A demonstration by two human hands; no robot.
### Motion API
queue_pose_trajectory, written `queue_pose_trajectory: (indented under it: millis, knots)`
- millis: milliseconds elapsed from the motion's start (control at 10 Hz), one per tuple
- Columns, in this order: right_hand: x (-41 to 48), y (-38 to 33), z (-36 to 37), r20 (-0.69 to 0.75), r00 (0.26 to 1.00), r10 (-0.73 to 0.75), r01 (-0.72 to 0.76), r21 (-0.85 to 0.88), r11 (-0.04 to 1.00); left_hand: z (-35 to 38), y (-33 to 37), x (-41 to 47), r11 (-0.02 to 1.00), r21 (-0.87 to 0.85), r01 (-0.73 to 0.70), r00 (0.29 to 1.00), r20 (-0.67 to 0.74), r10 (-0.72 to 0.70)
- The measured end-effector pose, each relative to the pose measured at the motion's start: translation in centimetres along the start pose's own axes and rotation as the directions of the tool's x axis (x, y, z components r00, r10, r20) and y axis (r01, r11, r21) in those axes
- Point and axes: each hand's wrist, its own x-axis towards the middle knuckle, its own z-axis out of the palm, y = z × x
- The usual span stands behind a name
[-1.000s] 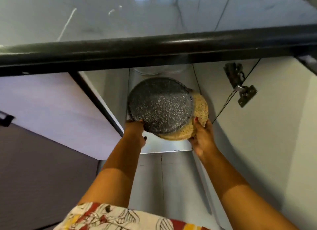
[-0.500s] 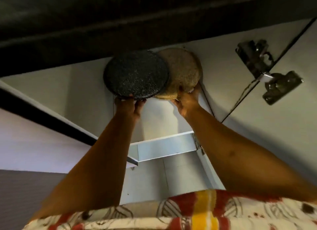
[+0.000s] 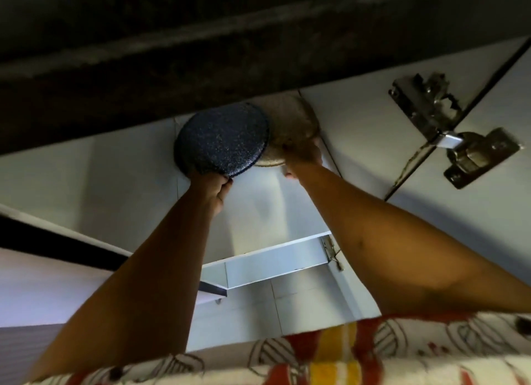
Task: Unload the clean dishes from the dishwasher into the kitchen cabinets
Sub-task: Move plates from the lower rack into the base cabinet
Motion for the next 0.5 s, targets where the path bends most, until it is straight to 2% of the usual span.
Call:
queue_pose_trajectory:
  millis: [100, 200, 300, 400, 500]
  knots:
    - [-1.6, -0.5, -0.6, -0.067, 0.996, -0.067, 0.034, -0.408, 0.912, 0.0, 0.1, -0.5, 0.96, 0.277, 0.027, 1.0, -0.009, -0.026]
    - [-4.0, 0.2, -0.7, 0.021, 0.951, -0.308, 0.23, -0.713, 0.662, -1.1, -0.3, -0.4, 0.678, 0.729, -0.093, 0.991, 0.001, 0.135]
    - [-4.9, 2.2, -0.1, 0.279, 0.833, -0.477, 0.48, -0.793, 0.374, -1.9, -1.3, -1.5, 0.277, 0.878, -0.39, 0.889, 0.281, 0.361]
    - [-5.4, 2.9, 0.4, 0.34, 0.808, -0.481, 0.535, -0.766, 0.356, -2.0, -2.2, -1.9, 0.026, 0.869, -0.494, 0.844, 0.473, 0.252]
    - [-5.4, 2.2, 0.7, 0.333, 0.84, -0.429, 0.505, -0.771, 0.389, -2.3, -1.6, -1.3, -0.033, 0.867, -0.498, 0.836, 0.49, 0.246]
